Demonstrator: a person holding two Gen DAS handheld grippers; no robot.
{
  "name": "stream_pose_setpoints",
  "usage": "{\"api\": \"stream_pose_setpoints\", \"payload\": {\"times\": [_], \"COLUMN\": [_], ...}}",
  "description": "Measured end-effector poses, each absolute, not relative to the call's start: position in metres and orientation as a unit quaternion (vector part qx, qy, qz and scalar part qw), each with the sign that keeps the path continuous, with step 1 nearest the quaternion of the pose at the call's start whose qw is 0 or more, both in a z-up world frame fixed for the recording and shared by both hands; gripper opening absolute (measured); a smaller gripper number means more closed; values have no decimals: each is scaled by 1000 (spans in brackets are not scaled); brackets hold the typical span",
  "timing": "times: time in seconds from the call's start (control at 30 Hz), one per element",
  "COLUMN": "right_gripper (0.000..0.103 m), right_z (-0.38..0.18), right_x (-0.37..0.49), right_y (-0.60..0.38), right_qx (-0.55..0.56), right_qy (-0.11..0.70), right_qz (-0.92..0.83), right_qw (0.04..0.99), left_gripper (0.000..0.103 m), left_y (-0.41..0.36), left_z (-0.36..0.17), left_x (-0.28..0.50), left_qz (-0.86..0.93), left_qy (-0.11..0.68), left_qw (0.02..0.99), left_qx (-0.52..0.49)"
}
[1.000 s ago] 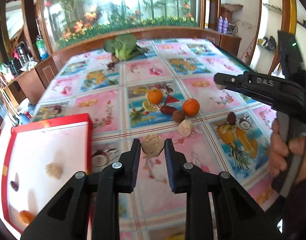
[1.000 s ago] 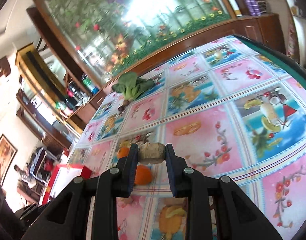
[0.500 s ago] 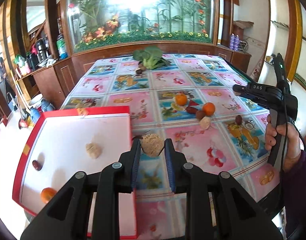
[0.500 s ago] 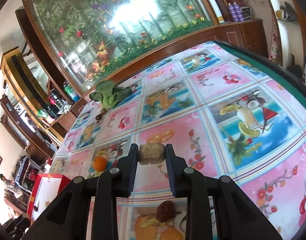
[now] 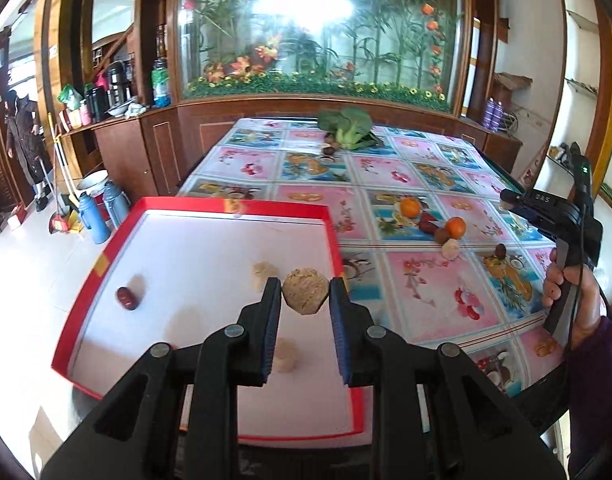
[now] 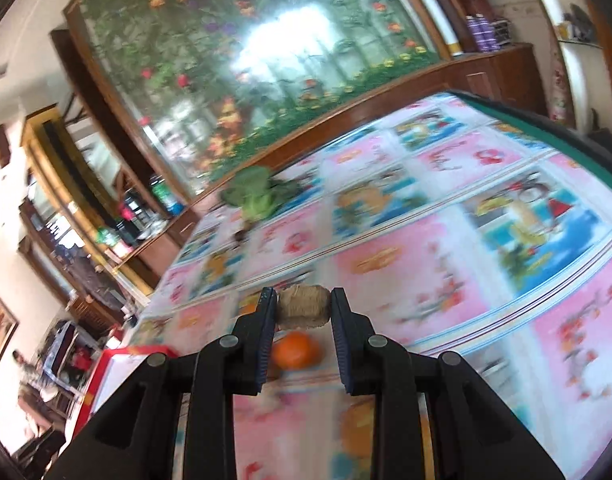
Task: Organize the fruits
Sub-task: 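Carry both held pastries over the red-rimmed tray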
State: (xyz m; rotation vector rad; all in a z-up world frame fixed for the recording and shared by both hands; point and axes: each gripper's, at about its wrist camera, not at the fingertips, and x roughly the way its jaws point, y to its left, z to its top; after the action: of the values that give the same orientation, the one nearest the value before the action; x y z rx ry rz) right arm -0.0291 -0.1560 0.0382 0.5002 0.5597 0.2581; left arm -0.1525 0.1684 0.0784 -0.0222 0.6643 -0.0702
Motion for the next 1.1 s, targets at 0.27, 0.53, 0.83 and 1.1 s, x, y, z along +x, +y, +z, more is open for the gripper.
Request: {"api": "stream_pose_setpoints", "payload": {"times": [0.27, 0.53, 0.83, 1.1], "right_gripper": [26, 26, 26, 26], "right_z": [40, 52, 46, 46], "right_x": [-42, -69, -82, -68], "right_y": [-55, 51, 85, 81], "right_qx": [217, 139, 94, 83], "right_qy": [296, 306, 322, 338], "right_qz": [242, 358, 389, 353], "right_qw": [898, 871, 858, 868], "left_gripper": [26, 26, 26, 26], "left_y": [205, 232, 256, 266], "left_z": [74, 66, 61, 56], "left_x": [-159, -157, -154, -149], "left_qz": [-3, 27, 60, 75], "left_qy": [320, 326, 328, 335], "left_qw": [947, 944, 941, 938], "left_qx": [-31, -41, -49, -48]}}
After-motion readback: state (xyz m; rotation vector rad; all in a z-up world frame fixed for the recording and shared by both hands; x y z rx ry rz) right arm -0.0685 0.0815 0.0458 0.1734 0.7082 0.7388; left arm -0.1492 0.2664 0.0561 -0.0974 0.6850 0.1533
